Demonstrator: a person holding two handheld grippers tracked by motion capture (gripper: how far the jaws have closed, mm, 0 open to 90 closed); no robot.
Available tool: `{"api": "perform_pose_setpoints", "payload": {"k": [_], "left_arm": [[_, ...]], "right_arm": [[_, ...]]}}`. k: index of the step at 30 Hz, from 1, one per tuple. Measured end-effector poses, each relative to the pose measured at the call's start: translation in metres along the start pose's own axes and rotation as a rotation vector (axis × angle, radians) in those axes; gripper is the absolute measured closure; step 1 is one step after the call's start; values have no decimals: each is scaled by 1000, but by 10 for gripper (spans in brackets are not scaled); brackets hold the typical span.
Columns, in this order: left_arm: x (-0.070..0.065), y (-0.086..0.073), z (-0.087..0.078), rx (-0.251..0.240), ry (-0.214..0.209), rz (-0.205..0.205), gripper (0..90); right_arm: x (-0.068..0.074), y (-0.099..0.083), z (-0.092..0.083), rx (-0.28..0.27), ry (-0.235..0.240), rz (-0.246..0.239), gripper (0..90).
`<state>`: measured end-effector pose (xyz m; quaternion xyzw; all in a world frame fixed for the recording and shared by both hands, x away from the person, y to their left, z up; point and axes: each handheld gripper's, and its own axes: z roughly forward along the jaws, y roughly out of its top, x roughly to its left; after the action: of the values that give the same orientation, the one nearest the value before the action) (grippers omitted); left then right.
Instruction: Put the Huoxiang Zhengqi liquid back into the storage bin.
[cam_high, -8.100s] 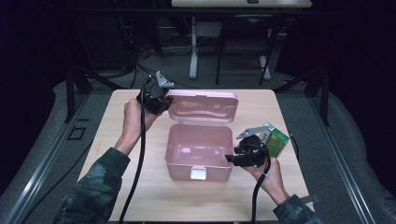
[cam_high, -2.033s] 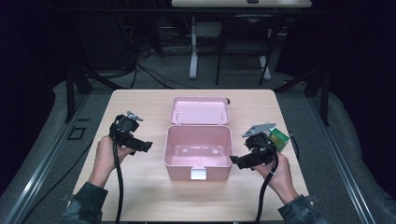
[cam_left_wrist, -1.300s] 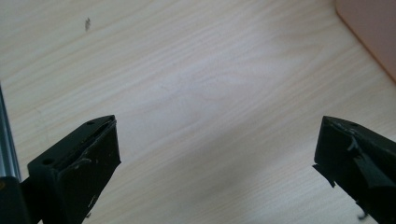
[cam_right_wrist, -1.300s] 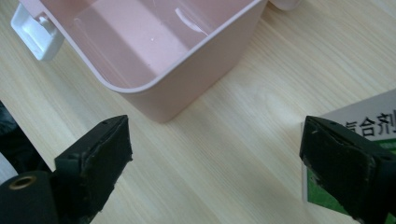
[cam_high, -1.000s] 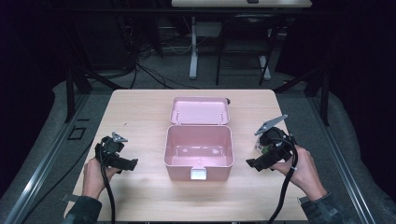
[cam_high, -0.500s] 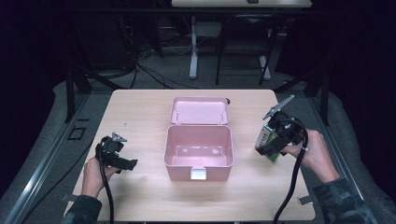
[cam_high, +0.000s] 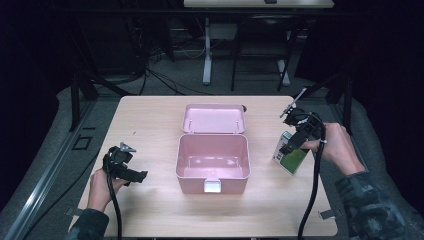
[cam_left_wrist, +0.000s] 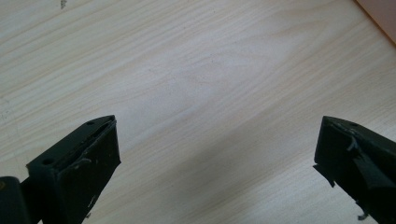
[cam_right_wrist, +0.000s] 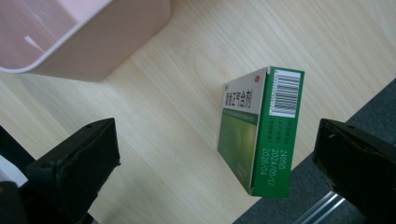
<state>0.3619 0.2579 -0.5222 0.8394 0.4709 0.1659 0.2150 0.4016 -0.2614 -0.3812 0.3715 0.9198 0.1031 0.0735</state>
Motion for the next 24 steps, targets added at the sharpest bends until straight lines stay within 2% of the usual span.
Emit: {"api": "perform_pose_setpoints", "payload": {"k": [2, 4, 7, 12, 16, 20, 23, 24], "left_arm": [[0, 0, 1, 0, -2, 8, 1], [-1, 0, 1, 5, -2, 8, 1], [-2, 1, 2, 5, -4, 13, 1], [-3, 1, 3, 10, -9, 18, 1], [-3, 1, 3, 13, -10, 20, 1], [-3, 1, 3, 15, -11, 21, 1], [-4, 1, 3, 15, -9, 20, 1], [-4, 1, 3, 14, -9, 22, 1]], "right_arm": [[-2, 2, 4, 25, 1, -4, 0], [-5, 5, 9, 54, 1, -29, 0], [-13, 10, 17, 94, -2, -20, 0], [-22, 13, 25, 111, -1, 6, 6], [-31, 14, 33, 111, 21, 41, 26], [-35, 14, 37, 125, 29, 52, 35], [-38, 15, 42, 131, 41, 60, 88], [-39, 15, 42, 128, 41, 68, 155]]}}
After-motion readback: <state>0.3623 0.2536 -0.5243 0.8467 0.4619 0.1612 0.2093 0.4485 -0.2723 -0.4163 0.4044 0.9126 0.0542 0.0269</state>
